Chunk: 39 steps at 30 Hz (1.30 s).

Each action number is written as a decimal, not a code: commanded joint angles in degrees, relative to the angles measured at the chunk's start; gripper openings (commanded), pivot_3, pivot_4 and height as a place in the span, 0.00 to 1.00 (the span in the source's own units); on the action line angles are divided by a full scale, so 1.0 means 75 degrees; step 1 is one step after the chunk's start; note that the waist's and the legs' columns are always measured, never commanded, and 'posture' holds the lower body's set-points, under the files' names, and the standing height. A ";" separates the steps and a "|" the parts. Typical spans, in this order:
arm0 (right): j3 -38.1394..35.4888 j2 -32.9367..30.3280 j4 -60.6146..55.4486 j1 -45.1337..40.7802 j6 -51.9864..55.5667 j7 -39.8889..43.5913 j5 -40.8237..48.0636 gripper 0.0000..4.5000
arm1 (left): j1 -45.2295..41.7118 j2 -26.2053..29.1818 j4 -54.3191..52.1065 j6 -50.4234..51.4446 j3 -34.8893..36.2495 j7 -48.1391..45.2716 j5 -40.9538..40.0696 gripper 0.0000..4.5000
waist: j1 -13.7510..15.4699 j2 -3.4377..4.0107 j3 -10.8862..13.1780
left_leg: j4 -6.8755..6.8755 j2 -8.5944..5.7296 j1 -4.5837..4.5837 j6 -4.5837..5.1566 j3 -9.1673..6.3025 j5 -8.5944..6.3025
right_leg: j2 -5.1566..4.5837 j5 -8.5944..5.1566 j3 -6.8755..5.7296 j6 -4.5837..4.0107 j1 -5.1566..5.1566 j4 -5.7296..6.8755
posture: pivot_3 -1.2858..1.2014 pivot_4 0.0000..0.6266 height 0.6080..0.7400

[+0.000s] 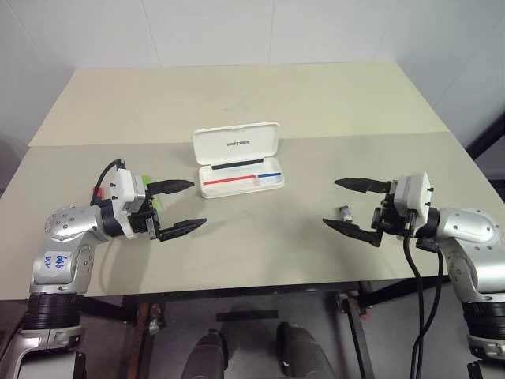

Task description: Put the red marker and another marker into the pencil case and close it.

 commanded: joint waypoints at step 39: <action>0.0527 0.0088 -0.1344 -0.0191 0.0901 -0.0086 0.0200 0.95 | -0.4403 -0.1396 0.7161 -0.3752 -0.2044 0.0787 0.3684 0.54 | 0.0185 -0.0003 0.0001 | 0.0034 -0.0010 -0.0017 0.0008 0.0001 -0.0003 | 0.0006 0.0009 -0.0007 0.0017 -0.0001 0.0006 | 0.52 0.24 1.00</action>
